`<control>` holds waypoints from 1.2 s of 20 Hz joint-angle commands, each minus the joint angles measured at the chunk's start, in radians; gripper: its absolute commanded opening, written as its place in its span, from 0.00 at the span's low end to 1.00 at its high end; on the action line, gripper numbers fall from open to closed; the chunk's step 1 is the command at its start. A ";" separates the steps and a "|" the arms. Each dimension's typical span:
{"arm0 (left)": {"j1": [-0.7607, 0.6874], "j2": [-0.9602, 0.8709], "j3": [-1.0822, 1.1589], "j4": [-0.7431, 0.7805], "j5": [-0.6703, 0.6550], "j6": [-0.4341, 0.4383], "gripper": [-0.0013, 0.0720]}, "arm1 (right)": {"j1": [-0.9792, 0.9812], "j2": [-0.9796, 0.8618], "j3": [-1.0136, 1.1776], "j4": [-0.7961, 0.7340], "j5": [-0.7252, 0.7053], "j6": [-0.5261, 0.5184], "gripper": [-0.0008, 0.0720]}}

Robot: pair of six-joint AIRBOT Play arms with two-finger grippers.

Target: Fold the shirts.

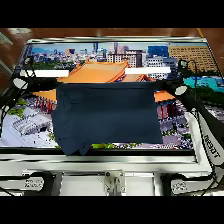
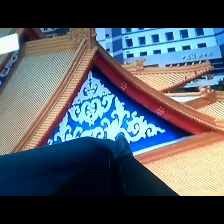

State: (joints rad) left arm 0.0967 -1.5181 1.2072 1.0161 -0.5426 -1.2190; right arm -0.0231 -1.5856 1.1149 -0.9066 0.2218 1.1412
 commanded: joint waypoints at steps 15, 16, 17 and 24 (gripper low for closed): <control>0.006 -0.061 -0.002 0.211 -0.599 -0.236 0.35 | -0.082 0.005 0.000 -0.164 0.548 0.277 0.36; 0.018 -0.054 0.012 0.211 -0.640 -0.238 0.57 | -0.082 0.024 0.004 -0.166 0.555 0.275 0.74; 0.037 -0.040 0.032 0.217 -0.697 -0.237 0.65 | -0.083 0.053 0.019 -0.183 0.587 0.260 0.85; 0.240 0.316 -0.244 0.200 -0.865 -0.207 1.00 | -0.246 0.281 0.056 -0.628 1.082 0.238 0.84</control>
State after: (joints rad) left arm 0.2615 -1.3483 1.1275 1.2377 -1.3602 -1.4368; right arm -0.1936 -1.3766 1.1847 -1.3773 1.1015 1.3800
